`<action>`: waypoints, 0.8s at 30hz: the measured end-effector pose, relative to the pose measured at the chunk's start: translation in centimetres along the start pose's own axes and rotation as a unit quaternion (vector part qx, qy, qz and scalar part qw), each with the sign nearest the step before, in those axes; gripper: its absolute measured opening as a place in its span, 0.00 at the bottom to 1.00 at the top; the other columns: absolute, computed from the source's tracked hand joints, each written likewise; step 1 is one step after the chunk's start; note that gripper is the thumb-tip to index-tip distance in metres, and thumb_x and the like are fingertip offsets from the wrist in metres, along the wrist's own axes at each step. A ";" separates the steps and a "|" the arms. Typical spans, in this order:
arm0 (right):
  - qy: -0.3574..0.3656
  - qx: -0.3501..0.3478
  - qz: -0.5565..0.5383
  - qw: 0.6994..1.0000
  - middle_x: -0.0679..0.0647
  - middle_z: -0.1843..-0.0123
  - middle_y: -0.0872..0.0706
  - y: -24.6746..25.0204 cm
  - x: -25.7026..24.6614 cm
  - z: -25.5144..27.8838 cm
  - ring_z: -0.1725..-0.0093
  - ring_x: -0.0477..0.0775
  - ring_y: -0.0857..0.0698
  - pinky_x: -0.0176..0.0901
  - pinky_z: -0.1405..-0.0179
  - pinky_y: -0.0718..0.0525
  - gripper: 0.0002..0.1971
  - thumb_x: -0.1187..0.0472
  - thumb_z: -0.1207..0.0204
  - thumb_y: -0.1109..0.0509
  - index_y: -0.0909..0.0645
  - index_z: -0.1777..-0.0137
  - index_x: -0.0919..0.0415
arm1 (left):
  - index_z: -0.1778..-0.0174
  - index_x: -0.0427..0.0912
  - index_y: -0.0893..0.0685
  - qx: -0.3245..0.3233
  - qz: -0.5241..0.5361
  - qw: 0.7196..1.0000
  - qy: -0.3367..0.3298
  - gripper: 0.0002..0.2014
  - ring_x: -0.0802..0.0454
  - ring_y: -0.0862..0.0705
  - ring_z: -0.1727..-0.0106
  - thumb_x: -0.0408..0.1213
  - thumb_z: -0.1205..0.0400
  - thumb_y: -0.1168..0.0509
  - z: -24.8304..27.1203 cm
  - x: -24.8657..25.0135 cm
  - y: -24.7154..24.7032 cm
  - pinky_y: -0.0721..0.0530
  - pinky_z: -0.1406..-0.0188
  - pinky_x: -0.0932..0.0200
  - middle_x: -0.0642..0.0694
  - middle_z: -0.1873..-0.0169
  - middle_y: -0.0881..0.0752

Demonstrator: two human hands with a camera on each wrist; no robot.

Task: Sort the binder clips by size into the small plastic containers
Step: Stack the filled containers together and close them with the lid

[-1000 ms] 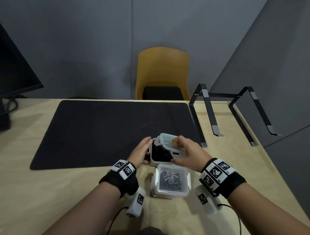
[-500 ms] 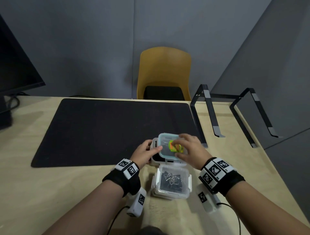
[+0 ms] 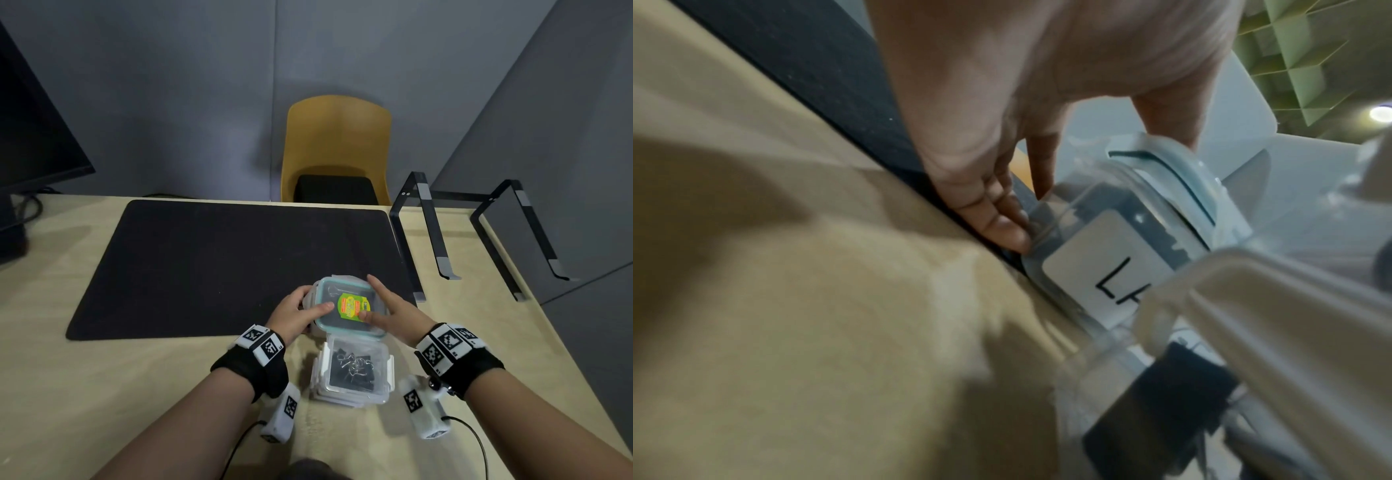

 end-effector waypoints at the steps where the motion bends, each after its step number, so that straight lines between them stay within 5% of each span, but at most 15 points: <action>1: -0.001 0.002 -0.008 1.000 0.53 0.19 0.37 0.0 -0.2 0.1 0.22 0.52 0.35 0.36 0.32 0.36 0.41 0.50 0.23 0.31 0.54 0.17 0.45 | 0.45 0.55 0.18 0.003 0.000 1.000 0.002 0.17 0.48 0.12 0.49 0.46 0.29 0.24 -0.1 -0.1 0.0 0.15 0.60 0.54 0.46 0.48 0.13; 5: -0.031 0.047 -0.044 0.997 0.55 0.20 0.33 0.4 0.7 0.3 0.24 0.54 0.30 0.37 0.35 0.32 0.48 0.49 0.27 0.28 0.58 0.17 0.53 | 0.44 0.52 0.18 0.010 0.000 1.000 0.001 0.18 0.49 0.13 0.50 0.43 0.28 0.25 -0.2 -0.2 0.0 0.17 0.61 0.56 0.47 0.49 0.13; 7: -0.066 0.061 -0.071 0.993 0.56 0.24 0.27 0.1 1.7 0.1 0.29 0.56 0.23 0.46 0.34 0.23 0.50 0.43 0.32 0.25 0.50 0.18 0.56 | 0.42 0.52 0.19 0.010 0.002 1.000 0.004 0.18 0.49 0.13 0.49 0.41 0.27 0.25 -0.3 -0.3 0.0 0.18 0.60 0.57 0.47 0.48 0.13; 10: -0.094 0.055 -0.158 0.981 0.58 0.40 0.15 -0.6 2.7 0.0 0.46 0.55 0.14 0.52 0.47 0.12 0.29 0.47 0.32 0.23 0.26 0.35 0.59 | 0.42 0.51 0.19 0.011 0.001 1.000 0.009 0.19 0.48 0.13 0.48 0.40 0.27 0.25 -0.4 -0.2 0.0 0.15 0.55 0.52 0.47 0.48 0.13; 14: -0.100 0.042 -0.259 0.960 0.58 0.46 0.12 -1.2 3.1 0.1 0.53 0.52 0.12 0.40 0.60 0.16 0.23 0.51 0.31 0.23 0.20 0.40 0.61 | 0.42 0.48 0.18 0.020 0.007 1.000 0.019 0.18 0.47 0.13 0.49 0.38 0.27 0.25 -0.4 0.0 0.1 0.13 0.56 0.49 0.44 0.48 0.14; 19: -0.131 0.028 -0.254 0.958 0.55 0.54 0.10 -0.9 3.3 -0.1 0.57 0.52 0.12 0.43 0.57 0.17 0.22 0.47 0.35 0.21 0.17 0.46 0.60 | 0.43 0.49 0.18 0.017 -0.003 1.000 0.018 0.17 0.52 0.15 0.53 0.39 0.27 0.25 -0.3 0.2 0.2 0.18 0.70 0.61 0.44 0.48 0.15; 24: -0.159 0.012 -0.236 0.958 0.51 0.71 0.12 -0.6 3.5 -0.6 0.66 0.50 0.12 0.47 0.52 0.13 0.24 0.46 0.37 0.20 0.16 0.48 0.64 | 0.45 0.50 0.18 0.024 -0.009 1.000 0.014 0.15 0.53 0.15 0.55 0.41 0.26 0.26 -0.4 0.1 0.3 0.20 0.71 0.61 0.45 0.49 0.15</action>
Point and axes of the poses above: each hand's wrist, its own z-axis away from the middle knuckle, its own y-axis out of the back of the hand, x = y × z, the point moved 6 cm from there along -z, towards the middle knuckle
